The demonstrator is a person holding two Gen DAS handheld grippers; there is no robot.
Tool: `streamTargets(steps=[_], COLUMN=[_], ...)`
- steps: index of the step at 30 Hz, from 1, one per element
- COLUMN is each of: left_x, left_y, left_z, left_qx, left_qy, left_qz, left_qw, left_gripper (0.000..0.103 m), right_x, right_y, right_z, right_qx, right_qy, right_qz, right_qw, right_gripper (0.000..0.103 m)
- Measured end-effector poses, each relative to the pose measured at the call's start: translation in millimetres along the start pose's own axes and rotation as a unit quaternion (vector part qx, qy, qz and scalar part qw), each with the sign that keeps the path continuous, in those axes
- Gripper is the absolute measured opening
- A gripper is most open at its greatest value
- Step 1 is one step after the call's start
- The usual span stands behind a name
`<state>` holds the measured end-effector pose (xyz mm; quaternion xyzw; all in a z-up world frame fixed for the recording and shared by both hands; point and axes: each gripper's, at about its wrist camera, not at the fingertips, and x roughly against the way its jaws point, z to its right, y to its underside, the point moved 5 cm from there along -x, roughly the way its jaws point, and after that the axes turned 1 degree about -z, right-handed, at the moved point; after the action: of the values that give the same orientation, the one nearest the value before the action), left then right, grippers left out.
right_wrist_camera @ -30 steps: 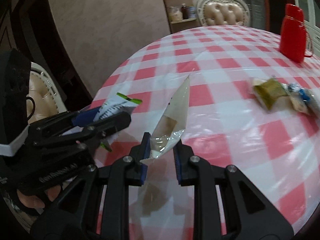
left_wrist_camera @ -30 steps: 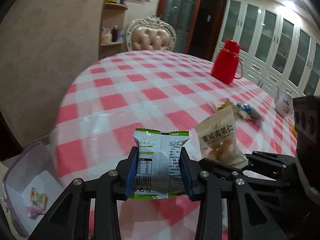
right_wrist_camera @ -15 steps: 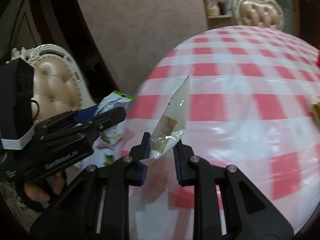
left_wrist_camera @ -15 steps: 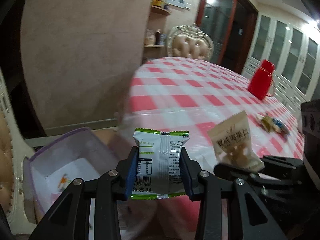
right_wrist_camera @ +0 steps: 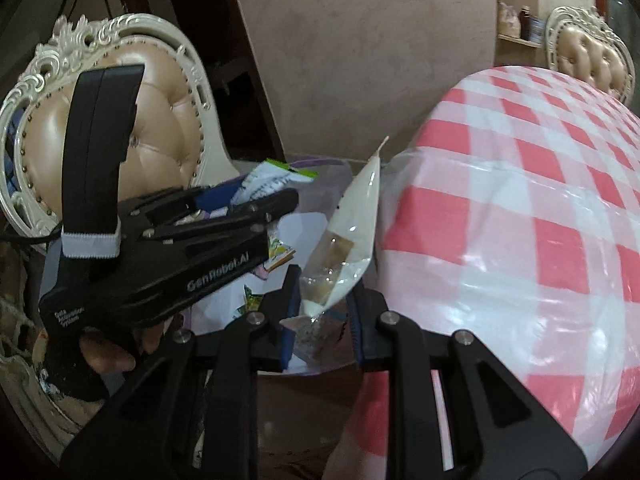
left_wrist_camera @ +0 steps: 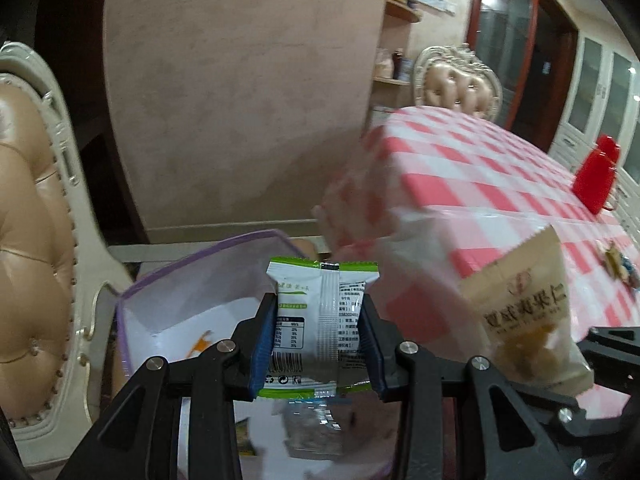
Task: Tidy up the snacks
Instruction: 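Carry the biscuit packet and nut packet to the white box with both grippers, then open both grippers to drop the packets into the box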
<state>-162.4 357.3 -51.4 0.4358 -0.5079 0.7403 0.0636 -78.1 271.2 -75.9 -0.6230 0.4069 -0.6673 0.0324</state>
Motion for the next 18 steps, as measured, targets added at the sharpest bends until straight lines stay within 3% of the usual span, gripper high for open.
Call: streamTargets(steps=[11, 12, 13, 14, 15, 17, 18], left_x=[-25.0, -28.1, -31.0, -34.3, -36.5, -34.2, -33.4], left_y=[8.6, 9.4, 10.1, 11.1, 12.3, 12.7, 12.9], left_z=[-51.0, -54.1, -57.5, -60.1, -64.4, -68.3, -68.9], left_qx=[0.032, 0.035, 0.040, 0.044, 0.048, 0.047, 0.045], left_qy=[-0.073, -0.082, -0.095, -0.108, -0.126, -0.141, -0.146], left_qz=[-0.038, -0.042, -0.047, -0.054, -0.058, -0.048, -0.047], left_qw=[0.9961, 0.9951, 0.9936, 0.9917, 0.9892, 0.9877, 0.9872], left_gripper=[0.042, 0.043, 0.053, 0.072, 0.078, 0.081, 0.081], right_x=[-42.3, -45.3, -48.4, -52.9, -55.0, -59.0, -57.6], right_y=[-9.4, -10.4, -12.0, -14.6, -15.6, -15.9, -16.8], right_z=[-26.3, -27.5, -27.2, -26.7, -25.1, -21.1, -18.1], right_qx=[0.058, 0.058, 0.055, 0.051, 0.045, 0.029, 0.020], right_qy=[-0.010, -0.013, -0.016, -0.017, -0.018, -0.024, -0.028], right_qz=[-0.069, -0.073, -0.076, -0.078, -0.081, -0.092, -0.089], right_qw=[0.996, 0.996, 0.995, 0.995, 0.996, 0.995, 0.995], right_gripper=[0.028, 0.028, 0.028, 0.031, 0.041, 0.063, 0.065])
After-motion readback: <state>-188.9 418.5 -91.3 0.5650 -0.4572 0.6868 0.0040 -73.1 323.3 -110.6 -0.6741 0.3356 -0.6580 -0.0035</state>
